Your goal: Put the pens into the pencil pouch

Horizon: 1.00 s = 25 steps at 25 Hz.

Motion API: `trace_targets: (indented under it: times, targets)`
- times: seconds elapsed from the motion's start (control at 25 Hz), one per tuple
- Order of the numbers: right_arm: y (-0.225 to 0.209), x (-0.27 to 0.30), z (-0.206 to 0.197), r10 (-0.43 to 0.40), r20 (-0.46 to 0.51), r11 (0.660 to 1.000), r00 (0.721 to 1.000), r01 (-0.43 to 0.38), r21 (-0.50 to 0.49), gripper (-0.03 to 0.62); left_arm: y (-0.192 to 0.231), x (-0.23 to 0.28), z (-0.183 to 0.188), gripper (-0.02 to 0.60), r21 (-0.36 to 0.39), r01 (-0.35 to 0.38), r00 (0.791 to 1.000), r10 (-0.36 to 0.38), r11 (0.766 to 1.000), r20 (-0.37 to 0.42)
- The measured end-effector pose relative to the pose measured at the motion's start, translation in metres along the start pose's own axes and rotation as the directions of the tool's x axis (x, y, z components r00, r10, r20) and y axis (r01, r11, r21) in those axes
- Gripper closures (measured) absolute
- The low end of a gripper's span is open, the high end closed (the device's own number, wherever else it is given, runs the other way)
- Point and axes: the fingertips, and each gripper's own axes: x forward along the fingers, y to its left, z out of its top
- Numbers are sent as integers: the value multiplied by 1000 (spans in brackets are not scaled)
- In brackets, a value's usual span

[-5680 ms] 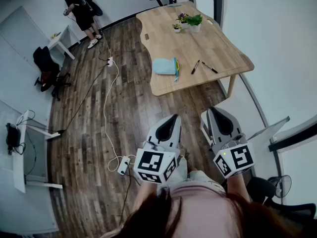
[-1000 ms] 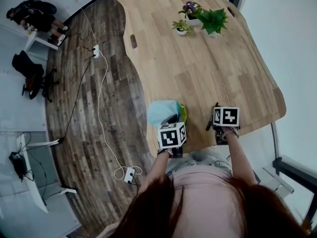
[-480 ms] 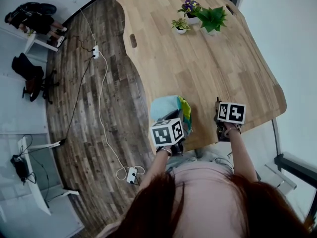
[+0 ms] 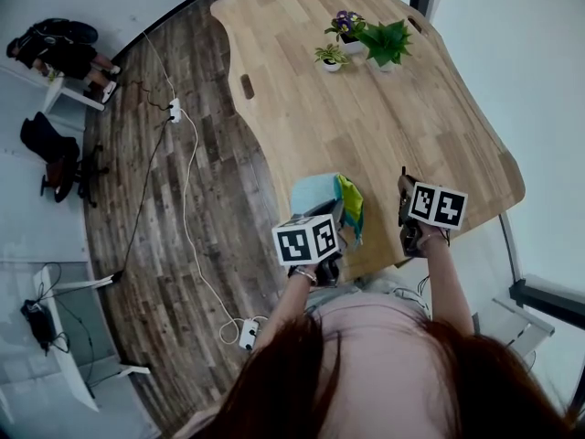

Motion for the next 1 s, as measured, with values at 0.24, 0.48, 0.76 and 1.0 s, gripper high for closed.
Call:
trace_targets:
  times: [0.24,0.48,0.76,1.0]
  targets:
    - [24,-20,28,45,100,999,994,-45,-2,562,-6,-9,9,571,-28,63,998,-63,998,7]
    - [47,-40,49,111,200,993,973,-115,8,562,-13,-16,16,572,-29,110,994,-110,994,7]
    - [79,-60,70,213,324,974,922,-226,2,562,-17,-21,20,572,-74,175,984,-176,982,-1]
    - [99,-73,81,277,395,957,876,-290,-27,562,-19,-21,20,572,-103,217,976,-219,971,-13]
